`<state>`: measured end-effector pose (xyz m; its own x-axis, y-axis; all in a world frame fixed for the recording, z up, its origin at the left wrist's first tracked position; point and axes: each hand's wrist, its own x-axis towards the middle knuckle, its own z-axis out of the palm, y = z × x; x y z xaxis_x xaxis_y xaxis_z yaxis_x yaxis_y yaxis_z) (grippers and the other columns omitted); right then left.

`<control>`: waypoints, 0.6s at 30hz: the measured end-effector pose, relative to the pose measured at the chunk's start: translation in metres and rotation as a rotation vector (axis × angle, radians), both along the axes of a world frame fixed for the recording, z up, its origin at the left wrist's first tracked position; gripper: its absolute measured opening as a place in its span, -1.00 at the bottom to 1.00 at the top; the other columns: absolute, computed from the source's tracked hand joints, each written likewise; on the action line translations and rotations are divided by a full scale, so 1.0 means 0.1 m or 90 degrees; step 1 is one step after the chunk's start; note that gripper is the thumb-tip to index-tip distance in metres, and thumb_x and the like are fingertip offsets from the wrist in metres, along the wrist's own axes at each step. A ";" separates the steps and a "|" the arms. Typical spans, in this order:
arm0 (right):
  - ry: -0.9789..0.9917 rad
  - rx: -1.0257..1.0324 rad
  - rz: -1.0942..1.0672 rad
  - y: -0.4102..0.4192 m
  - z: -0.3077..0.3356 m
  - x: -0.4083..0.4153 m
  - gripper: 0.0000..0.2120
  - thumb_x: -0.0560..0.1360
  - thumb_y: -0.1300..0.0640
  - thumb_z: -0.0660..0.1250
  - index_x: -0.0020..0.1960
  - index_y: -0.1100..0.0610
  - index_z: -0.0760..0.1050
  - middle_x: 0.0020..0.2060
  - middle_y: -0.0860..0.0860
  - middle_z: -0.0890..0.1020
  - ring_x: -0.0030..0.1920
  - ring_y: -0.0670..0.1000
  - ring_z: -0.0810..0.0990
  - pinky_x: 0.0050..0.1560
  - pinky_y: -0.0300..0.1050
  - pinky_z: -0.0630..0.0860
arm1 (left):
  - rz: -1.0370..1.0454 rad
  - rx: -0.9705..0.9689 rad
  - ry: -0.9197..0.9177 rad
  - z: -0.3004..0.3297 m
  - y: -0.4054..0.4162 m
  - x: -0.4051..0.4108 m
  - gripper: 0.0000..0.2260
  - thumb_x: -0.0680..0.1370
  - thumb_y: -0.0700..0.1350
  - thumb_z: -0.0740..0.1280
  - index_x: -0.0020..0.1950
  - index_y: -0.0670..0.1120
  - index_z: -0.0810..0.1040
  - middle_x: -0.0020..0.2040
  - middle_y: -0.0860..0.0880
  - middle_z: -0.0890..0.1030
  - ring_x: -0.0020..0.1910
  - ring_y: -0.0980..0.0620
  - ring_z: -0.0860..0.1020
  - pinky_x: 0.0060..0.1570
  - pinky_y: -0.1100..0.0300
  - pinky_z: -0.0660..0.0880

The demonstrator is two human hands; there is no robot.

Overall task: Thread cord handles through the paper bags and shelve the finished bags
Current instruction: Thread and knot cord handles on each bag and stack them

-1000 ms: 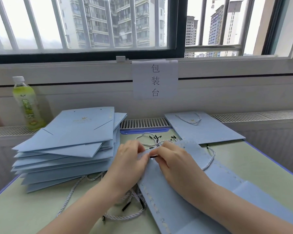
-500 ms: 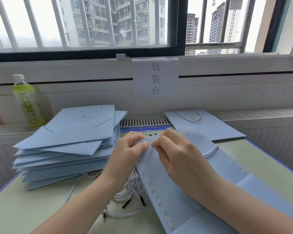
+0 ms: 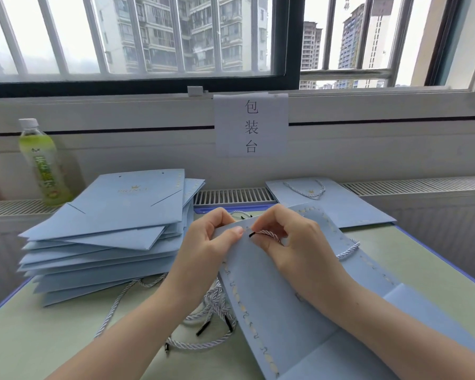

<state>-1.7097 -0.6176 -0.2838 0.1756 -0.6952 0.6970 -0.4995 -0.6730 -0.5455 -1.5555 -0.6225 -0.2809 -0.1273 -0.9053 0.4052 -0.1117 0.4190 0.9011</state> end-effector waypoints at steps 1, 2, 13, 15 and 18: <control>0.005 -0.006 0.000 0.00 -0.01 0.00 -0.88 0.42 0.32 0.41 -0.15 0.14 0.52 -0.25 -0.08 0.58 -0.17 -0.20 0.53 -0.14 -0.48 0.38 | 0.000 -0.003 -0.005 0.01 -0.01 0.00 -0.77 0.38 -0.05 0.29 -0.29 -0.20 0.36 -0.38 -0.06 0.39 -0.38 0.04 0.35 -0.38 0.32 0.29; 0.016 -0.017 -0.002 0.00 -0.01 0.01 -0.89 0.42 0.31 0.41 -0.16 0.14 0.52 -0.25 -0.07 0.58 -0.17 -0.18 0.52 -0.15 -0.46 0.39 | 0.000 -0.004 -0.011 0.02 -0.01 0.01 -0.79 0.38 -0.06 0.29 -0.32 -0.17 0.35 -0.38 -0.07 0.36 -0.37 0.04 0.33 -0.37 0.29 0.27; 0.073 -0.014 0.041 -0.08 -0.08 -0.06 -0.83 0.47 0.25 0.27 -0.01 0.14 0.59 -0.21 -0.07 0.60 -0.14 -0.12 0.56 -0.09 -0.30 0.48 | -0.021 0.018 -0.097 -0.01 -0.08 0.05 -0.62 0.41 0.05 0.30 -0.19 -0.31 0.56 -0.24 -0.37 0.51 -0.29 -0.03 0.44 -0.18 0.08 0.33; 0.087 -0.014 0.021 -0.08 -0.08 -0.04 -0.84 0.46 0.18 0.29 0.01 0.11 0.58 -0.21 -0.07 0.58 -0.15 -0.11 0.53 -0.11 -0.31 0.45 | -0.021 0.013 -0.083 -0.01 -0.07 0.05 -0.67 0.49 -0.01 0.36 -0.20 -0.30 0.57 -0.28 -0.31 0.53 -0.31 0.00 0.47 -0.21 0.12 0.36; 0.094 -0.008 -0.001 -0.06 -0.06 -0.03 -0.84 0.49 0.09 0.26 0.03 0.08 0.53 -0.25 -0.04 0.56 -0.21 -0.05 0.51 -0.18 -0.25 0.43 | -0.013 -0.001 -0.069 0.00 -0.04 0.02 -0.75 0.56 -0.11 0.32 -0.24 -0.24 0.56 -0.36 -0.07 0.53 -0.36 0.07 0.46 -0.29 0.24 0.37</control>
